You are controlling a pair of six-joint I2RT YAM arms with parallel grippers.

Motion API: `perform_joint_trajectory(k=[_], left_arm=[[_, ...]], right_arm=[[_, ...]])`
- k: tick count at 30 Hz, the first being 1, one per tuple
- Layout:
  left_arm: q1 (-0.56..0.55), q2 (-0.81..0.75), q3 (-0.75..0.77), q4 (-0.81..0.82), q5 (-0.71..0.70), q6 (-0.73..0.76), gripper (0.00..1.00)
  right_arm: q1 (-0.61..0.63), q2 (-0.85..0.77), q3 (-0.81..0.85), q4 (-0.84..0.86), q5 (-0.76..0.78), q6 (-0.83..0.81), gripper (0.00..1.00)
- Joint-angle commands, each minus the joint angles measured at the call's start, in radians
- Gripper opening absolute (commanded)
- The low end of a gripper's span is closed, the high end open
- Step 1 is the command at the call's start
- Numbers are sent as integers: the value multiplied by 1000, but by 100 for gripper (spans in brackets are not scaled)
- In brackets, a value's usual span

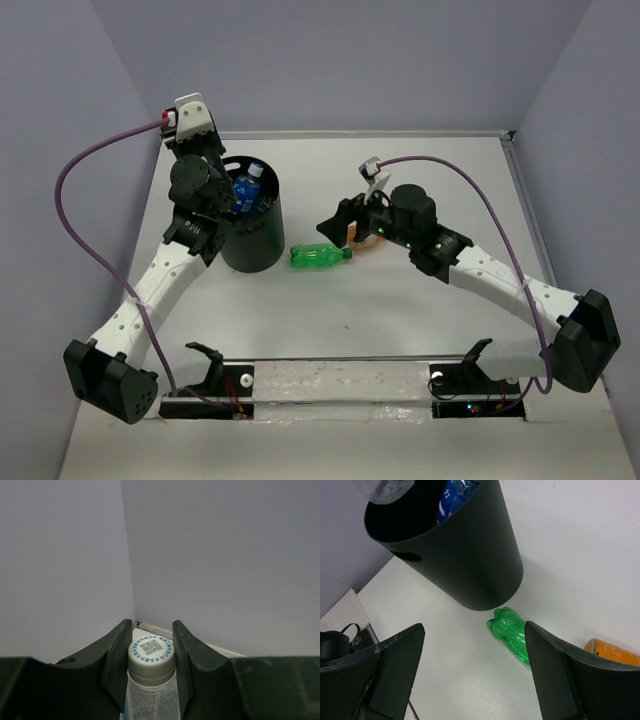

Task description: Put the plastic bottles in the bin

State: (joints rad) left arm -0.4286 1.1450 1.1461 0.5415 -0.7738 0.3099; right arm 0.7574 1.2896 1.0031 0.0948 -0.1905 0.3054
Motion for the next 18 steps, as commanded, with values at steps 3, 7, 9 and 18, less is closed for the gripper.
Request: perform_joint_trajectory(k=[3, 7, 9, 18], left_arm=[[28, 48, -110, 143, -6, -6, 0], [25, 38, -256, 137, 24, -115, 0], [24, 24, -333, 130, 12, -141, 0], [17, -36, -427, 81, 59, -222, 18]], right_arm=[[10, -39, -11, 48, 11, -19, 86], [10, -42, -17, 51, 17, -20, 86], [10, -38, -20, 60, 11, -17, 86], [10, 2, -8, 85, 6, 3, 86]])
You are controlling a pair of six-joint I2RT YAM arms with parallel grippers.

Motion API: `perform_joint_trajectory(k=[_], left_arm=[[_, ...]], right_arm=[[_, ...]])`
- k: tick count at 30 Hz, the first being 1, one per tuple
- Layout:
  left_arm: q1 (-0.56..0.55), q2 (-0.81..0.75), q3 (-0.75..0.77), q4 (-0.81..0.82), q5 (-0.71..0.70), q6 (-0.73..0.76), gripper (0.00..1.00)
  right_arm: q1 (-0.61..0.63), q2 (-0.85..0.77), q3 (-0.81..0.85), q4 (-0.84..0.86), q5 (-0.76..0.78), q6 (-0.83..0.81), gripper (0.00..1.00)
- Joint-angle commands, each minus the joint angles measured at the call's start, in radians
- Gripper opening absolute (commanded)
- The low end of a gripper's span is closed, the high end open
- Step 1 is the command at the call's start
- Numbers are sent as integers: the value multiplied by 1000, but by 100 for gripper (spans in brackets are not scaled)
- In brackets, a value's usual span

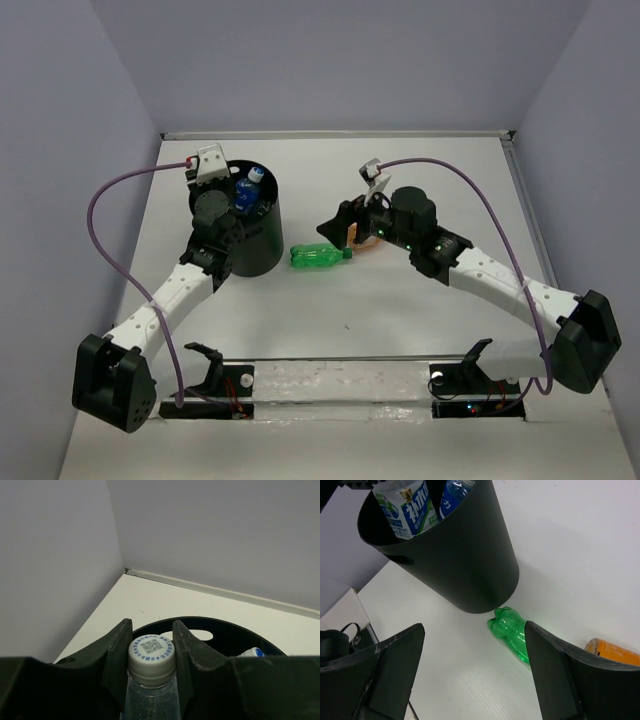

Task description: Put the plastic bottles in the bin

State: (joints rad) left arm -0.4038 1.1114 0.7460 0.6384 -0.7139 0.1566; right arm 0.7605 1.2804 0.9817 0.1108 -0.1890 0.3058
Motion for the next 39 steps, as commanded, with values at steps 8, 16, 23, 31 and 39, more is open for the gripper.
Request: perform_joint_trajectory(k=[8, 16, 23, 31, 39], left_arm=[[-7, 5, 107, -163, 50, -111, 99], [-6, -39, 301, -371, 83, -207, 99], [-7, -232, 330, -552, 189, -341, 99], [-7, -450, 188, -764, 332, -408, 99], [-6, -610, 99, -812, 300, -437, 99]], right_arm=[[7, 4, 8, 0, 176, 16, 92], [7, 65, 35, -169, 522, 101, 100], [-15, 138, 54, -143, 304, -8, 96], [37, 306, 204, -316, -7, -471, 95], [37, 537, 374, -391, -73, -616, 100]])
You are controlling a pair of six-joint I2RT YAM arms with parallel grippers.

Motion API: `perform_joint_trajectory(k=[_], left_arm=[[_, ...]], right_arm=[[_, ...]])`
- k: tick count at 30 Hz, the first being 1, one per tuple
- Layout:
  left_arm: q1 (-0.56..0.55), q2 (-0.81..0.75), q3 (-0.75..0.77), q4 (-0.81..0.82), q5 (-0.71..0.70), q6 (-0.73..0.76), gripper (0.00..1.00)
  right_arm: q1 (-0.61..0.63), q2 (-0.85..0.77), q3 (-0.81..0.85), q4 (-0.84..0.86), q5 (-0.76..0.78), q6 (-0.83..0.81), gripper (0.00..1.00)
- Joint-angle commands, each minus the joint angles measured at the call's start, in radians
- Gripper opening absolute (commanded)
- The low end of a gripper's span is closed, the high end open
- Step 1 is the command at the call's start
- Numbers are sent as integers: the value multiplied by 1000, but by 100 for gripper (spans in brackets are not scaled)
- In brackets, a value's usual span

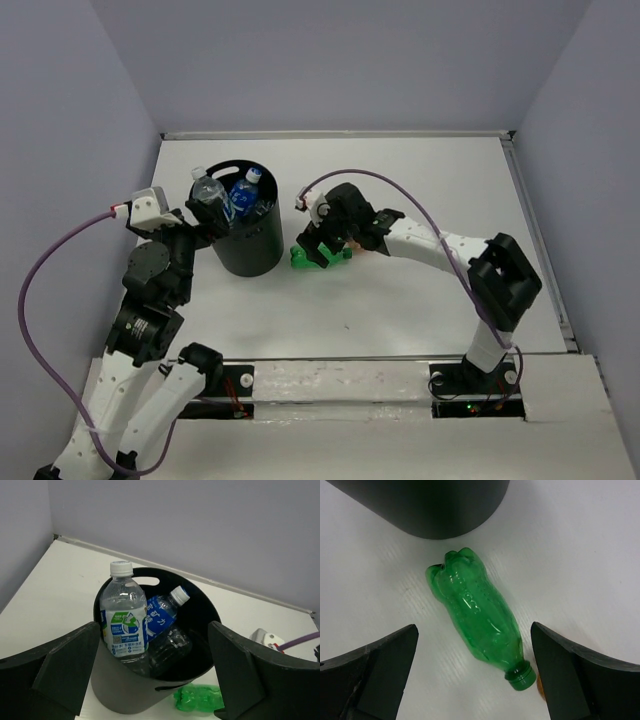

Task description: Put the plastic bottles in the bin

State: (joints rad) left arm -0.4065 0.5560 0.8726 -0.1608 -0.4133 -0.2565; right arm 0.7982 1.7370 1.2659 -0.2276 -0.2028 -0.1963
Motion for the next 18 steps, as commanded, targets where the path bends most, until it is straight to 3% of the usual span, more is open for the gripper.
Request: perform_joint_trajectory(k=[1, 9, 12, 15, 18], left_arm=[[-2, -77, -41, -2, -16, -24, 99], [-3, -156, -104, 69, -88, -18, 99], [0, -159, -96, 73, -70, -35, 99], [6, -169, -99, 86, -53, -41, 99], [15, -186, -113, 92, -58, -38, 99]], right_arm=[[-1, 119, 101, -56, -75, -115, 100], [18, 274, 190, -58, -86, -98, 97], [38, 253, 127, 52, -76, -40, 83], [47, 175, 35, 152, -101, 33, 61], [58, 64, -16, 186, -99, 64, 57]])
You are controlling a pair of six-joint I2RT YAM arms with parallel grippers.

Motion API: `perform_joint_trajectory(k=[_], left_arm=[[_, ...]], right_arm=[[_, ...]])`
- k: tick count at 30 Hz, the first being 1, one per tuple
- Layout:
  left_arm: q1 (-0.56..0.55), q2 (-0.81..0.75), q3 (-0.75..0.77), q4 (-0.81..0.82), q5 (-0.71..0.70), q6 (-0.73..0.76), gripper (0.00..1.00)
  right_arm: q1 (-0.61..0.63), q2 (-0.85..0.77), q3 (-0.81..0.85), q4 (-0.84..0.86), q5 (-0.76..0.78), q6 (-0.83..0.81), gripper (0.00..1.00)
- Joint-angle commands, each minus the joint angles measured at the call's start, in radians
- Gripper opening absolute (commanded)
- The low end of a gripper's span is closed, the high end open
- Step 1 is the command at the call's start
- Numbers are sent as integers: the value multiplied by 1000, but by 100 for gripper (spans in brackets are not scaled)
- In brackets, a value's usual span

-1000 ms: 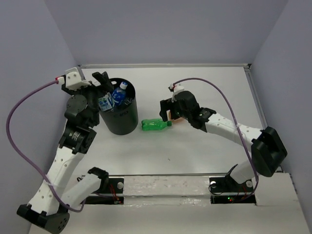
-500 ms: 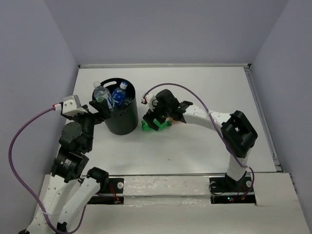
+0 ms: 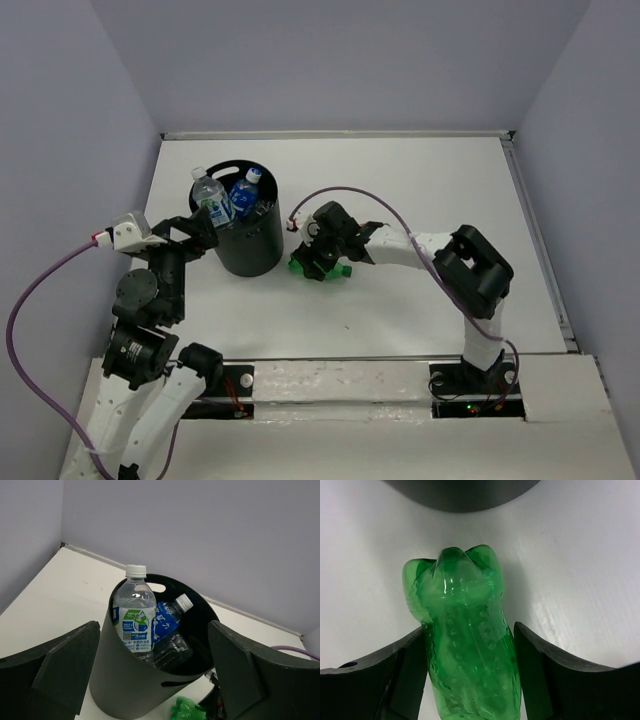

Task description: Put the plastic bottles in the bin

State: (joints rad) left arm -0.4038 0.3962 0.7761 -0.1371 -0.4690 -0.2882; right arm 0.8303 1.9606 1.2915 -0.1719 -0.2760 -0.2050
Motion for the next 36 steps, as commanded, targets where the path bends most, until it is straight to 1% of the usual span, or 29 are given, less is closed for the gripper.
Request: perform_joint_trajectory(k=[1, 2, 6, 8, 9, 10, 11, 15, 17, 18, 19, 20, 21, 23, 25, 26, 28, 30, 31, 35, 36], left_arm=[[17, -34, -26, 67, -10, -8, 99], [19, -51, -29, 67, -11, -17, 99], [31, -94, -51, 74, -11, -37, 99], [52, -103, -61, 73, -2, -42, 99], [68, -106, -67, 70, 10, -46, 99], [72, -108, -72, 68, 18, -49, 99], [77, -109, -75, 67, 27, -52, 99], [88, -117, -84, 62, 36, -55, 99], [88, -126, -87, 57, 20, -52, 99], [89, -131, -89, 56, 13, -52, 99], [88, -135, -92, 57, 13, -51, 99], [88, -143, -93, 59, 10, -48, 99], [88, -146, -95, 57, 3, -46, 99], [88, -155, -95, 56, -6, -48, 99], [88, -161, -95, 57, -8, -49, 99], [89, -165, -95, 56, -10, -51, 99], [88, -168, -95, 56, -16, -51, 99], [86, -172, -95, 54, -19, -51, 99], [86, -175, -97, 57, -16, -51, 99], [86, -177, -95, 59, -13, -49, 99], [86, -178, -97, 59, -11, -49, 99]], right_arm=[[38, -192, -67, 135, -25, 85, 54], [50, -268, -75, 135, -25, 91, 52], [61, -443, -61, 141, -118, 127, 49], [70, -482, 1, 160, -140, 162, 48], [70, -494, 58, 211, -155, 196, 48], [70, -493, 89, 233, -150, 205, 48], [70, -485, 119, 262, -143, 249, 48], [70, -378, 280, 452, -79, 349, 48], [70, -267, 354, 503, -36, 357, 48], [70, -223, 447, 518, 4, 357, 47], [70, -177, 504, 519, 23, 355, 47], [70, -92, 558, 520, 37, 355, 47], [70, -50, 659, 522, 49, 377, 47], [70, 50, 762, 550, 38, 421, 47], [70, 101, 802, 575, 29, 456, 47], [70, 142, 816, 581, 29, 479, 47], [70, 165, 830, 578, 35, 493, 47], [70, 172, 804, 580, 55, 501, 48], [79, 156, 746, 607, 72, 507, 51], [89, 89, 611, 722, 145, 538, 59], [89, 75, 551, 742, 162, 544, 60]])
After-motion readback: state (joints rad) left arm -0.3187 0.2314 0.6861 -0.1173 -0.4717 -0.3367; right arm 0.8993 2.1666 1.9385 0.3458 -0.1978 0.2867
